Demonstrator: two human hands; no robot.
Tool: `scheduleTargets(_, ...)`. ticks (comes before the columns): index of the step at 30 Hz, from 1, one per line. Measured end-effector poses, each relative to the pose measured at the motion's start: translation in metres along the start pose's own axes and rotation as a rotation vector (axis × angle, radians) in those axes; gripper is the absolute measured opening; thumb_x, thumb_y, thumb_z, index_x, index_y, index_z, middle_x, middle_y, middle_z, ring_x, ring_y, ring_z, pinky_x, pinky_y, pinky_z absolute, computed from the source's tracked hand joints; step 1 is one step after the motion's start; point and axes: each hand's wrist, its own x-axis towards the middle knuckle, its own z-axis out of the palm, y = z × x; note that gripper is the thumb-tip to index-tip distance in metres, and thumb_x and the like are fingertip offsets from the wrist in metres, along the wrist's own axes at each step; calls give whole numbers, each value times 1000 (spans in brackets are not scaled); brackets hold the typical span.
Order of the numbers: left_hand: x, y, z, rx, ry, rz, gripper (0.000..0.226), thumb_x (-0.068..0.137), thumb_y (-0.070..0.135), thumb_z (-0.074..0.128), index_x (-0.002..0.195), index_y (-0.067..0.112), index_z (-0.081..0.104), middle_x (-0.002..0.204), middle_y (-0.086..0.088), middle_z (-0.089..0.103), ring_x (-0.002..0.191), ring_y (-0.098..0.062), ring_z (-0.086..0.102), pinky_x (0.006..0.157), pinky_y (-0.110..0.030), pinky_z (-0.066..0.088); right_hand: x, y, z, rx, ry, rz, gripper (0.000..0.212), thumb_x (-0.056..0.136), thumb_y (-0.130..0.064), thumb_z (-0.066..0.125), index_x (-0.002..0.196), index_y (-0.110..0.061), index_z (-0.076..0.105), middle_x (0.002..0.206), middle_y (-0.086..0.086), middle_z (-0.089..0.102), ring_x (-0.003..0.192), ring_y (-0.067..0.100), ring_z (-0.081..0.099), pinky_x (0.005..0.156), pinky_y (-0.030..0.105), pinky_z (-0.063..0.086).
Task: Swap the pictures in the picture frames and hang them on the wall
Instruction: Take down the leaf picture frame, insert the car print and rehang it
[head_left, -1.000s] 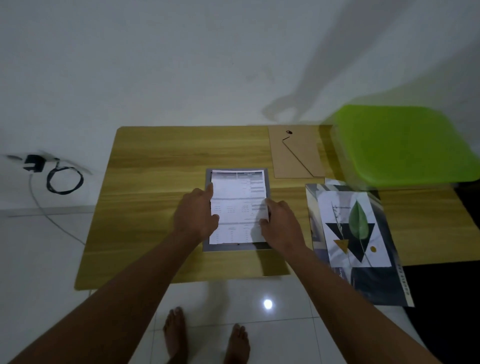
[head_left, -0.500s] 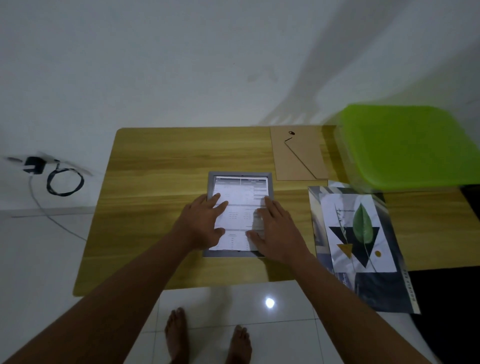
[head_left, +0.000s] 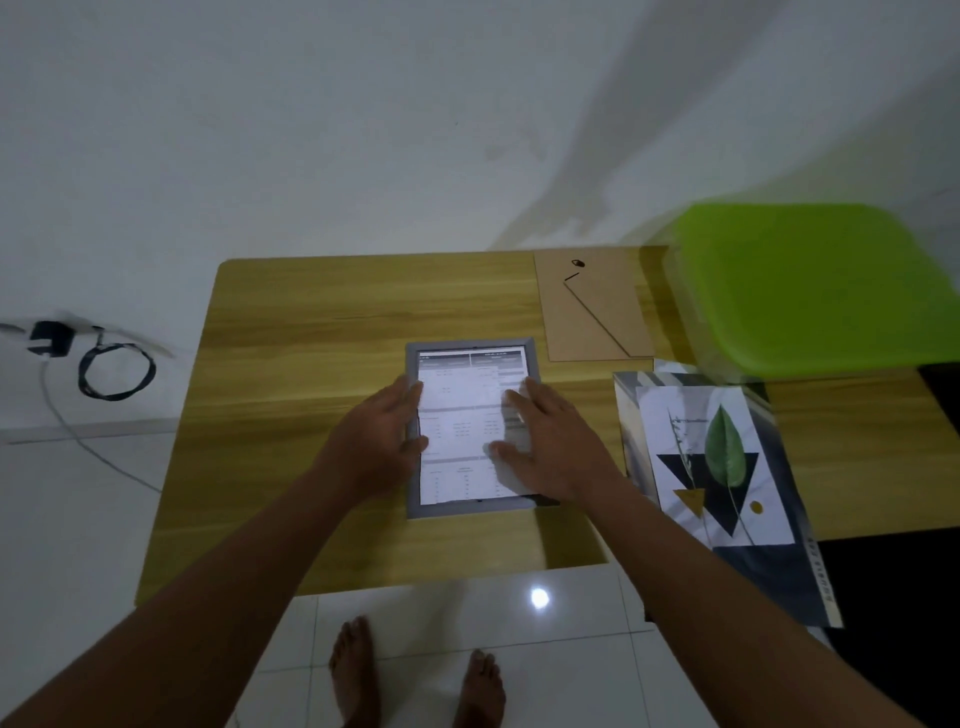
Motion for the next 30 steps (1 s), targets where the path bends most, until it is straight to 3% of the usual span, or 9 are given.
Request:
scheduleTargets(2,5,-7,-2,84,-59,-23,77,84,46,36,151,10,27,159,-15,18,146,-33,21,115,-49,25,9,4,-13,27,76,16,78,94,-63,42,154,-18,25,163,10,18,150,27,15,121,44,19)
scheduleTargets(4,9,-12,-1,185,-152,-73,69,94,41,40,154,16,15,162,-10,6,148,-33,10,112,-57,22,26,14,-28,26,159,74,70,98,-54,44,153,-13,27,161,15,20,148,31,19,120,44,21)
scheduleTargets(9,15,-16,2,266,-263,-111,75,97,36,46,154,23,0,163,-3,-4,149,-30,1,112,-58,21,90,64,-60,-31,249,304,66,96,-45,40,145,-2,31,151,23,32,137,41,36,108,52,38)
scheduleTargets(11,17,-15,0,238,-259,-117,77,95,34,47,154,25,-2,163,-2,-4,149,-30,0,112,-58,21,111,85,-73,-64,223,426,70,96,-43,47,147,0,27,152,23,31,137,39,36,108,49,39)
scheduleTargets(13,19,-16,0,249,-273,-117,77,95,33,47,154,26,-2,163,-2,-6,149,-31,-1,112,-58,21,126,101,-80,-104,204,494,64,95,-45,52,138,1,40,139,21,45,126,38,46,99,44,45)
scheduleTargets(17,19,-19,4,266,-268,-127,75,96,37,44,154,28,-3,163,-1,-7,149,-31,-2,112,-58,23,140,112,-74,-93,253,482,40,95,-41,54,109,-7,69,113,14,63,104,31,59,81,34,48)
scheduleTargets(22,18,-12,2,295,-304,-141,76,97,36,42,154,29,-8,162,-1,-10,149,-30,-4,114,-55,21,136,107,-86,-155,229,402,31,98,-28,53,109,-4,68,113,16,61,108,33,57,75,32,42)
scheduleTargets(25,20,-11,1,292,-309,-145,75,97,38,41,153,29,-8,162,-1,-10,149,-30,-5,114,-56,20,132,104,-94,-131,264,394,36,97,-33,56,111,0,60,111,19,62,105,35,59,74,36,44)
scheduleTargets(30,21,-13,-2,263,-317,-156,76,95,39,45,154,32,-4,163,1,-7,149,-28,-2,113,-57,23,117,82,-119,-31,355,375,41,95,-39,59,110,-2,53,102,17,65,95,33,63,63,31,36)
